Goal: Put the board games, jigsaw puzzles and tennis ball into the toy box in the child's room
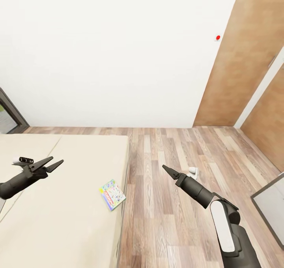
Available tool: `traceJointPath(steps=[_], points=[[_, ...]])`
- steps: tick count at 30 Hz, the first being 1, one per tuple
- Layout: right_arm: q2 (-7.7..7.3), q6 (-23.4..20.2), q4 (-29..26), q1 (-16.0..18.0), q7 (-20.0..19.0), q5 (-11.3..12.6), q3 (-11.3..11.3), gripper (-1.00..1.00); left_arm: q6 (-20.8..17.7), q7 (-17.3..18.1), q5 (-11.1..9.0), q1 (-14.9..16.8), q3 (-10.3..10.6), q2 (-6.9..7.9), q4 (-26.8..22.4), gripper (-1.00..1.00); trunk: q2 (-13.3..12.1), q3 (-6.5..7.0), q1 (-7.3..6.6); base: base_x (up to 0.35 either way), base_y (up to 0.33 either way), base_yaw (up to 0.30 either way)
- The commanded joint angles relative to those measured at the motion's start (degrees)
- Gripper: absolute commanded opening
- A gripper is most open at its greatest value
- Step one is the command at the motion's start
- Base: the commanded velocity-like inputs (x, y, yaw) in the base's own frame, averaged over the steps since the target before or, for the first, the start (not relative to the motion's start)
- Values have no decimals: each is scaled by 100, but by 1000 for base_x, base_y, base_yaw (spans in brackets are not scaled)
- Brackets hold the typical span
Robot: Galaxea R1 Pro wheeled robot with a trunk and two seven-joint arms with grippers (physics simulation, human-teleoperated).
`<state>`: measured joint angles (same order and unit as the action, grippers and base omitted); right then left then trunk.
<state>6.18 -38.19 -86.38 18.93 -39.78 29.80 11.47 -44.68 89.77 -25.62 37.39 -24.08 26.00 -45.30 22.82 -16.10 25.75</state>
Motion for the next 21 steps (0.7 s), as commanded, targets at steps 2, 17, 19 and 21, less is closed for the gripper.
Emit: traceJointPath(steps=[2,17,19,21], points=[[6,-39,-1,5,-13,17,13,100,-60,23,4,5,0,1,0,100,10,9,3,0,0,0],[6,-39,-1,5,-13,13,13,100,-60,23,4,5,0,1,-3,100,10,149,3,0,0,0],[6,-39,-1,5,-13,11,13,100,-59,23,4,5,0,1,-2,100,10,168,3,0,0,0],[6,-39,-1,5,-13,10,13,100,-60,23,4,4,0,1,-2,100,10,186,3,0,0,0]])
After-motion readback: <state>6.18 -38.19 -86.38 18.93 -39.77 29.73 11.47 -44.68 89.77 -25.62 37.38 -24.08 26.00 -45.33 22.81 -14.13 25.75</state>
